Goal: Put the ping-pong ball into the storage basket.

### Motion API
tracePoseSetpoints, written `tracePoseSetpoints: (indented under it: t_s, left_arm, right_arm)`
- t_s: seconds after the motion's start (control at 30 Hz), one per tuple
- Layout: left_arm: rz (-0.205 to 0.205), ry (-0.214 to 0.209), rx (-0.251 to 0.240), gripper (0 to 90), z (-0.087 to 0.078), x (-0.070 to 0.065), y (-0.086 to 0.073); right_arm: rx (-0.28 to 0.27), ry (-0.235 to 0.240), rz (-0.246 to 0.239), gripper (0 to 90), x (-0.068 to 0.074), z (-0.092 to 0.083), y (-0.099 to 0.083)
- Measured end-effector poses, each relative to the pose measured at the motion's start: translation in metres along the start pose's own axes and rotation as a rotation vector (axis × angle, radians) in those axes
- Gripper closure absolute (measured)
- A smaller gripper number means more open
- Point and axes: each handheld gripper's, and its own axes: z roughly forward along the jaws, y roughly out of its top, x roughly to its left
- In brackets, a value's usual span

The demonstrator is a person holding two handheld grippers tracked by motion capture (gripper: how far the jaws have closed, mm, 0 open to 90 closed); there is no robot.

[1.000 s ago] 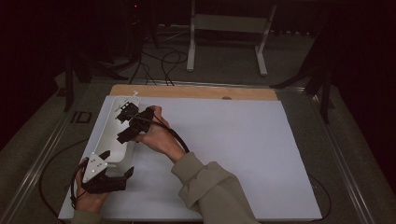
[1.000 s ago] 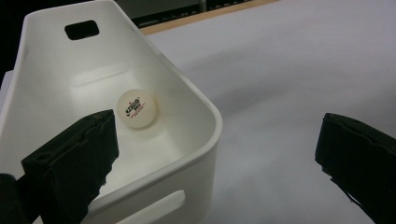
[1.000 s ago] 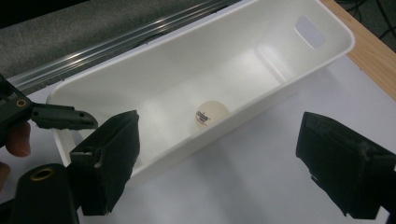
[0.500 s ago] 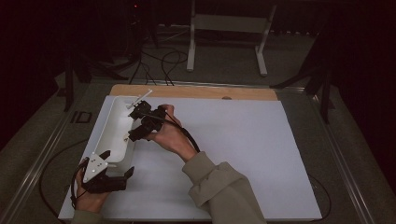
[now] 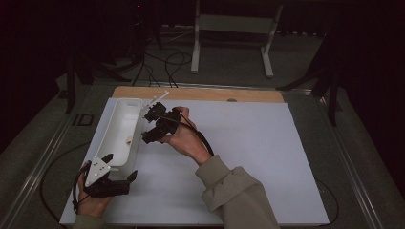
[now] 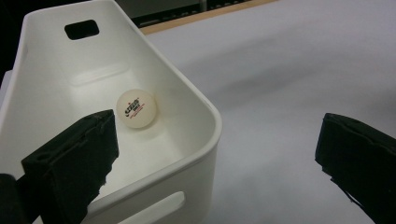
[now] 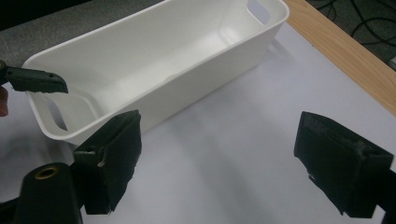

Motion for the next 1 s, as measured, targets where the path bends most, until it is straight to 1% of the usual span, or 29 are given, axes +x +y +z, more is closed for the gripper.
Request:
tracePoseSetpoints:
  t_s: [0.13, 0.47, 0.6, 0.83, 0.93, 1.0]
  left_arm:
    - [0.001, 0.001, 0.001, 0.1, 0.000, 0.000, 0.000]
    - [0.004, 0.000, 0.002, 0.1, 0.001, -0.001, 0.000]
    - [0.003, 0.000, 0.002, 0.1, 0.001, -0.001, 0.000]
    - [0.007, 0.003, 0.006, 0.1, 0.001, -0.001, 0.001]
    - [0.008, 0.003, 0.006, 0.1, 0.001, -0.001, 0.001]
    - [0.007, 0.003, 0.007, 0.1, 0.001, -0.001, 0.001]
  right_arm:
    - [-0.004, -0.003, 0.007, 14.6, -0.004, -0.004, -0.005]
    - [-0.015, -0.006, 0.045, 14.5, -0.015, -0.011, -0.021]
    - [-0.019, -0.007, 0.052, 14.4, -0.018, -0.014, -0.027]
    - [-0.025, -0.008, 0.081, 13.3, -0.023, -0.018, -0.039]
    - [-0.031, -0.009, 0.086, 13.1, -0.024, -0.021, -0.043]
    - [-0.038, -0.001, 0.086, 13.2, -0.025, -0.023, -0.047]
